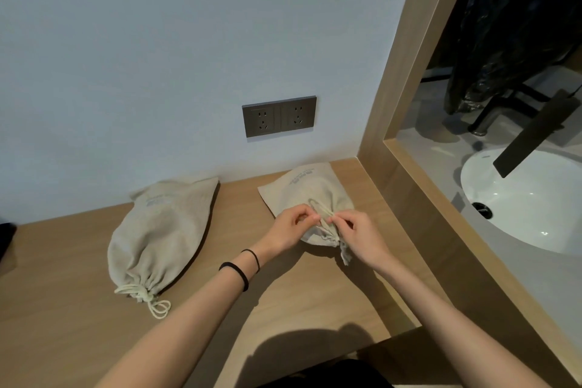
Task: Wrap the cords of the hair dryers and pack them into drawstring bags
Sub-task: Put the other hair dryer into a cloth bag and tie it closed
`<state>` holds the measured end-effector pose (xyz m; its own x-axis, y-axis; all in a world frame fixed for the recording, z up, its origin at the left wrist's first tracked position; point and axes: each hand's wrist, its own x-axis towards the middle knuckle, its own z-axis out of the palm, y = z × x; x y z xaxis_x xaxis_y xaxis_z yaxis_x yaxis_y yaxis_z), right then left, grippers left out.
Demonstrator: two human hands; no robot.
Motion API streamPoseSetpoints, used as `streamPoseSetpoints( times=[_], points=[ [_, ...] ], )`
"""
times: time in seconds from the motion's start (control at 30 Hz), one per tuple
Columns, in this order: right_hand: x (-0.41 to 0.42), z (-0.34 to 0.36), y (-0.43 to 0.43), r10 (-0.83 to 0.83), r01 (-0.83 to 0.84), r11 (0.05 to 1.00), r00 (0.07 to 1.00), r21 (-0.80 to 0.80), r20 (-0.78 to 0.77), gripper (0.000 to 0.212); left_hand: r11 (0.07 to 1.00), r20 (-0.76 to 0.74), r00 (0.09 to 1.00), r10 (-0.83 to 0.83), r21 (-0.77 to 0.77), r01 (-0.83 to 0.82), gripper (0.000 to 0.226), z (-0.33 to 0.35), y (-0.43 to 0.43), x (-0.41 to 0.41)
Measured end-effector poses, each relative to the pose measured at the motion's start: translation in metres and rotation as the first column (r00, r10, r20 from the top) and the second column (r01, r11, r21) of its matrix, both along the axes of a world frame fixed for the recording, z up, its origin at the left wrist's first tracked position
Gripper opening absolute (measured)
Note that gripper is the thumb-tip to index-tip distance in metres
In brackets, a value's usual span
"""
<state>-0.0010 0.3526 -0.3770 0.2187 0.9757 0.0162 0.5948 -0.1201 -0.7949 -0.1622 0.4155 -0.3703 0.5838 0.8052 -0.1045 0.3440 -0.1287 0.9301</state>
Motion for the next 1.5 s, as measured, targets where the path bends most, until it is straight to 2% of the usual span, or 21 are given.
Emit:
streamPoseSetpoints(
  times=[0.1,0.2,0.3,0.37,0.47,0.57,0.63,0.77,0.83,0.93,1.03,1.1,1.2,1.3,1.4,1.5],
  points=[
    [0.0,0.0,0.0,0.143,-0.129,0.989,0.965,-0.075,0.222,0.028,0.968,-0.153,0.983,-0.099,0.213,0.131,0.016,0.003,0.009,-0.007],
    [-0.006,-0.003,0.0,0.272,-0.229,0.959,0.906,-0.164,0.325,0.028,0.939,-0.225,0.965,-0.132,0.284,0.195,0.014,0.005,0.014,-0.004],
    [-0.009,-0.004,-0.003,0.318,-0.282,0.945,0.908,-0.164,0.274,0.022,0.916,-0.269,0.952,-0.145,0.328,0.232,0.014,0.003,0.018,0.003],
    [-0.007,-0.002,-0.005,0.262,-0.24,0.963,0.941,-0.124,0.216,0.027,0.922,-0.24,0.961,-0.141,0.323,0.215,0.012,0.002,0.018,0.005],
    [-0.003,0.005,-0.004,0.208,-0.193,0.975,0.967,-0.11,0.144,0.034,0.966,-0.208,0.967,-0.149,0.179,0.188,0.011,0.003,0.009,0.007],
    [0.002,0.007,-0.004,0.211,-0.196,0.973,0.969,-0.12,0.129,0.038,0.969,-0.342,0.919,-0.195,0.079,0.235,0.023,-0.002,0.0,0.006],
    [0.007,0.004,-0.004,0.172,-0.162,0.978,0.983,-0.133,0.067,0.039,0.959,-0.4,0.897,-0.187,0.124,0.255,0.025,-0.006,-0.004,0.004],
    [0.016,0.004,-0.003,-0.003,-0.027,0.984,0.985,-0.178,-0.17,0.032,0.951,-0.337,0.938,-0.079,0.257,0.172,0.032,-0.001,-0.002,0.001],
    [0.018,0.008,-0.003,-0.082,-0.014,0.967,0.928,-0.255,-0.363,0.025,0.923,-0.393,0.915,-0.091,0.311,0.225,0.032,0.004,0.0,-0.001],
    [0.021,0.014,-0.004,-0.214,-0.076,0.923,0.713,-0.377,-0.668,0.02,0.9,-0.401,0.898,-0.182,0.3,0.316,0.03,0.008,0.003,-0.007],
    [0.023,0.017,-0.001,-0.35,-0.09,0.887,0.506,-0.452,-0.788,0.015,0.91,-0.344,0.874,-0.342,0.111,0.4,0.028,0.011,0.002,-0.01],
    [0.023,0.016,0.0,-0.384,-0.09,0.875,0.469,-0.476,-0.795,0.011,0.898,-0.338,0.845,-0.414,0.002,0.441,0.028,0.01,-0.001,-0.012],
    [0.02,0.016,-0.001,-0.335,-0.078,0.89,0.555,-0.448,-0.762,0.015,0.89,-0.322,0.831,-0.453,-0.103,0.445,0.031,0.002,-0.004,-0.014],
    [0.015,0.015,-0.004,-0.192,-0.033,0.943,0.758,-0.33,-0.623,0.02,0.91,-0.38,0.829,-0.411,-0.108,0.401,0.036,-0.005,-0.004,-0.014],
    [0.018,0.015,-0.003,-0.056,-0.012,0.984,0.925,-0.176,-0.376,0.015,0.952,-0.439,0.876,-0.199,0.125,0.28,0.042,0.002,0.002,-0.007],
    [0.025,0.014,0.001,-0.021,-0.002,0.993,0.981,-0.116,-0.195,0.019,0.937,-0.313,0.95,-0.014,0.327,0.122,0.034,0.006,0.014,0.002]
  ],
)
